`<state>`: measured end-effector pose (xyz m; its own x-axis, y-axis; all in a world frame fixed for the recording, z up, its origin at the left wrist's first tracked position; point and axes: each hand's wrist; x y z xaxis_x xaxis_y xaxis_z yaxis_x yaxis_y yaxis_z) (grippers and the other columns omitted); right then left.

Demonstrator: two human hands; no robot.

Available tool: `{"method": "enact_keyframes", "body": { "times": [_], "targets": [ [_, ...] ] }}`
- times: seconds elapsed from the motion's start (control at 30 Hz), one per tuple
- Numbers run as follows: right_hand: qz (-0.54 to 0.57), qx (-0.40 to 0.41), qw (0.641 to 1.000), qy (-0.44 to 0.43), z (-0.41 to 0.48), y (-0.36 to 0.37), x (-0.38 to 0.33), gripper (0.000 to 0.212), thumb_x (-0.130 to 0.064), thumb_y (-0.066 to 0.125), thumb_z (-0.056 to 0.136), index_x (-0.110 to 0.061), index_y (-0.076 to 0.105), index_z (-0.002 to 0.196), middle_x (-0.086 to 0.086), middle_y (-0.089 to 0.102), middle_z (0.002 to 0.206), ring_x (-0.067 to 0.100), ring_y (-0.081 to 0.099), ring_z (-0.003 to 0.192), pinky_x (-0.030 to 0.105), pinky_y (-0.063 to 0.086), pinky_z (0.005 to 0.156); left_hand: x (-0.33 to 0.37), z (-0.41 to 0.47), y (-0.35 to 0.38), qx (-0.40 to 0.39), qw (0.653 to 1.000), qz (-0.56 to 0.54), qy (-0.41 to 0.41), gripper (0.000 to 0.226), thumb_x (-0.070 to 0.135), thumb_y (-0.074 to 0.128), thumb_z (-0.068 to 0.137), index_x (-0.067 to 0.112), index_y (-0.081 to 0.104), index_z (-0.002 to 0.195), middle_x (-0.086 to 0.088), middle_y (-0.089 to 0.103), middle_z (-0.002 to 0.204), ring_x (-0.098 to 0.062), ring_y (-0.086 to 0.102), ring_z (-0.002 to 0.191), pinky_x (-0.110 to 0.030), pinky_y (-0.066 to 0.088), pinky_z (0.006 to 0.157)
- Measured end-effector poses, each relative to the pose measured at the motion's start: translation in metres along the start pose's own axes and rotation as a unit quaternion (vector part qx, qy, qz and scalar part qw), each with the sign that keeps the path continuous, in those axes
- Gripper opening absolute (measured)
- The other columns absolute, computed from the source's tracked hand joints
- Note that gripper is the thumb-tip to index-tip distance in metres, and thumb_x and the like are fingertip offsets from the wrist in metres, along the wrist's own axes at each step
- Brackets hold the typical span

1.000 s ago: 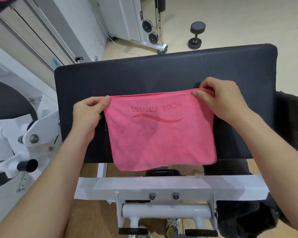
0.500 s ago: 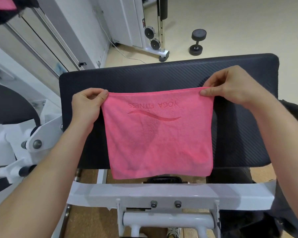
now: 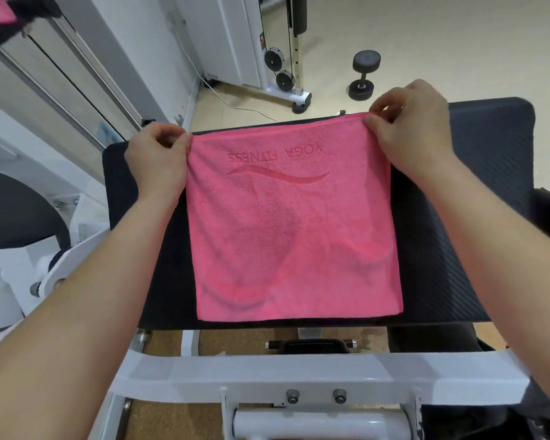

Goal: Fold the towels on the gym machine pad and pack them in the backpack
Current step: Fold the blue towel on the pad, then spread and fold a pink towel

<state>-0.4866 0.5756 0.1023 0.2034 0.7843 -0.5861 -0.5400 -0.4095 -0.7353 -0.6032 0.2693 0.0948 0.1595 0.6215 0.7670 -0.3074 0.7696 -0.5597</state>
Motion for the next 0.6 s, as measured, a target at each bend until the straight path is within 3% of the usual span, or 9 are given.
{"method": "enact_keyframes", "body": {
  "times": [0.1,0.2,0.3,0.43,0.53,0.6],
  "targets": [
    [0.003,0.023,1.000,-0.007,-0.020,0.005,-0.002,0.032,-0.030,0.057,0.092,-0.014,0.064,0.119,0.010,0.053,0.113,0.018,0.055,0.089,0.019,0.034,0.077,-0.003,-0.006,-0.002,0.030,0.999,-0.035,-0.005,0.020,0.030,0.068,0.081,0.020,0.069,0.097,0.015,0.061,0.073,0.001,0.057,0.070,-0.021,0.050,0.077],
    [0.034,0.044,0.998,0.028,-0.053,-0.009,-0.002,0.039,-0.026,0.054,0.092,-0.017,0.055,0.130,0.006,0.051,0.115,0.007,0.049,0.078,0.015,0.031,0.076,-0.009,-0.035,-0.020,0.061,0.994,-0.087,-0.024,0.018,0.030,0.066,0.083,0.021,0.062,0.099,0.014,0.057,0.075,0.006,0.053,0.066,-0.016,0.046,0.072],
    [0.054,0.032,0.994,0.094,-0.111,-0.025,0.004,0.028,-0.022,0.057,0.089,-0.020,0.061,0.117,0.005,0.063,0.099,0.007,0.051,0.077,0.019,0.032,0.075,-0.028,-0.102,-0.048,0.011,0.994,-0.082,-0.068,0.011,0.024,0.068,0.087,0.022,0.063,0.096,0.014,0.061,0.080,0.006,0.054,0.069,-0.017,0.046,0.073],
    [0.088,-0.034,0.971,0.222,-0.186,-0.030,0.007,0.019,-0.022,0.062,0.088,-0.021,0.064,0.106,-0.006,0.063,0.083,0.015,0.059,0.077,0.030,0.040,0.073,-0.061,-0.187,-0.076,-0.108,0.980,-0.027,-0.164,0.005,0.028,0.069,0.088,0.028,0.066,0.092,0.009,0.066,0.086,-0.012,0.061,0.080,-0.032,0.053,0.074],
    [0.081,-0.057,0.957,0.271,-0.213,-0.024,0.009,0.017,-0.026,0.063,0.088,-0.022,0.063,0.104,-0.010,0.062,0.081,0.006,0.057,0.075,0.031,0.038,0.066,-0.075,-0.220,-0.083,-0.122,0.966,-0.040,-0.226,0.006,0.029,0.069,0.088,0.028,0.068,0.093,0.004,0.068,0.088,-0.013,0.062,0.082,-0.033,0.054,0.077],
    [0.074,-0.071,0.953,0.286,-0.220,-0.023,0.013,0.014,-0.029,0.063,0.089,-0.022,0.063,0.101,-0.009,0.062,0.076,0.009,0.057,0.073,0.032,0.037,0.065,-0.076,-0.228,-0.083,-0.116,0.954,-0.082,-0.264,0.006,0.028,0.069,0.088,0.027,0.068,0.094,0.000,0.070,0.084,-0.014,0.063,0.076,-0.032,0.055,0.073]
  ]
}}
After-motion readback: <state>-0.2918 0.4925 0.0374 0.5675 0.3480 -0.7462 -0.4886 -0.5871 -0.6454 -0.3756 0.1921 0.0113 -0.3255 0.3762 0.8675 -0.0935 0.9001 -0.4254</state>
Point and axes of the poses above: each hand's wrist, its own z-axis towards the middle knuckle, its own y-axis out of the palm, x = y × z
